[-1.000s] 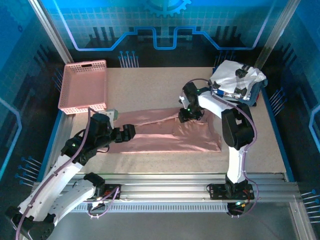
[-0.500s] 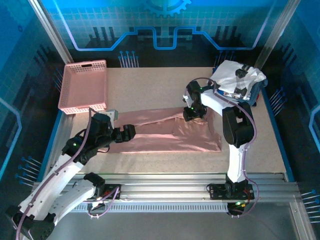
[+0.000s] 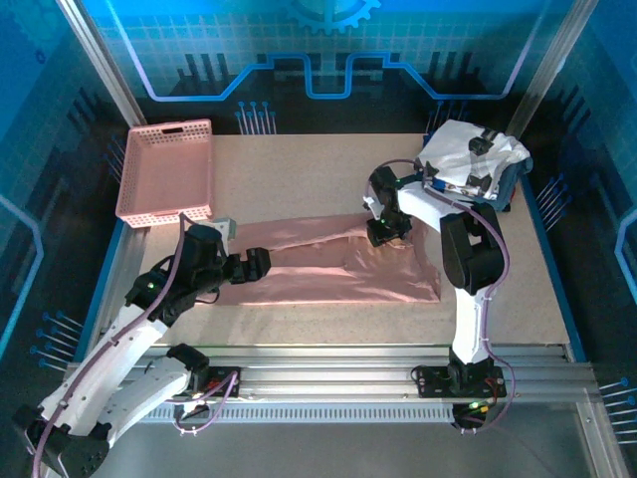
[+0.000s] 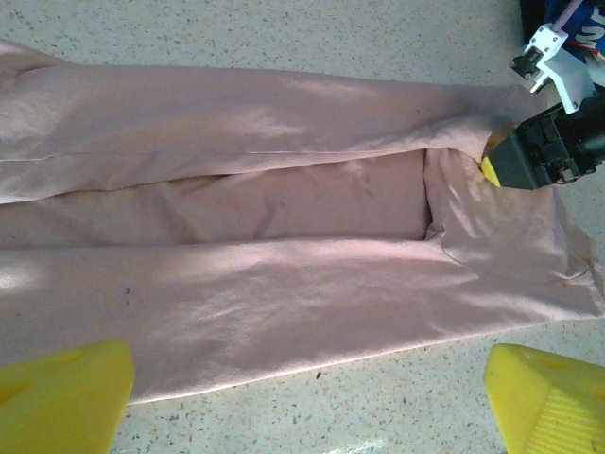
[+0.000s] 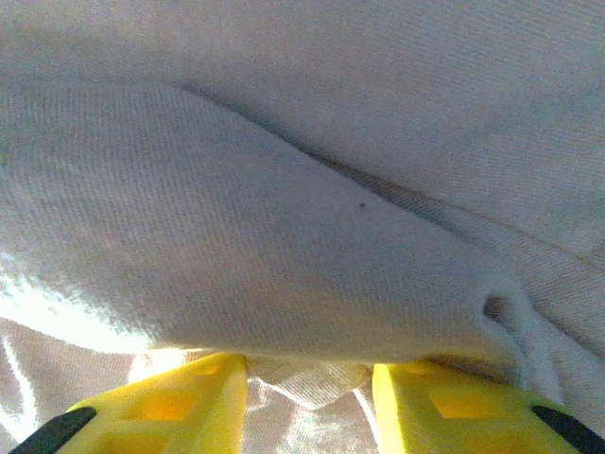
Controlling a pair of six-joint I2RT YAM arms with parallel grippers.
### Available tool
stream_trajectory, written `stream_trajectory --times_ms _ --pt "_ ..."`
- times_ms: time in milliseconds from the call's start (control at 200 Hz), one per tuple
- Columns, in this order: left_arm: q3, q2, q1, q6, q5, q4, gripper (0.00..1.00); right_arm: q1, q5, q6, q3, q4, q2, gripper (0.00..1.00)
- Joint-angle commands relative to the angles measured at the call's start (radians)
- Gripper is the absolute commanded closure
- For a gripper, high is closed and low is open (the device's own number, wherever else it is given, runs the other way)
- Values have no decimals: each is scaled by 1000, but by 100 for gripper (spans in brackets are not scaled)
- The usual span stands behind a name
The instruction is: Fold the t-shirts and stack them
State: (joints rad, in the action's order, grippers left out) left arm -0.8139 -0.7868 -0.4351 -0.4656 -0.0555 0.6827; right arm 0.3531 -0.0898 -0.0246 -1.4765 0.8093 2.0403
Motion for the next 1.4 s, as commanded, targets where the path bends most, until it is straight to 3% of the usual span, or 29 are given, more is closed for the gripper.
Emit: stream_trajectory --times_ms 0,190,395,650,1111,1396 --pt "14 -1 -5 -3 17 -16 3 12 -9 18 31 7 -16 59" --pt "18 -1 -5 -5 17 -21 3 20 -28 21 30 10 -6 66" --pt "20 -1 -5 -8 18 -20 3 20 -31 14 24 11 -15 91" --pt "26 -5 -5 -14 16 -30 3 22 54 -3 4 39 -78 100" --pt "38 -5 -5 -27 19 -37 4 60 300 -51 11 137 -149 100" --pt "48 -6 -6 -30 28 -40 4 120 426 -87 17 181 -107 100"
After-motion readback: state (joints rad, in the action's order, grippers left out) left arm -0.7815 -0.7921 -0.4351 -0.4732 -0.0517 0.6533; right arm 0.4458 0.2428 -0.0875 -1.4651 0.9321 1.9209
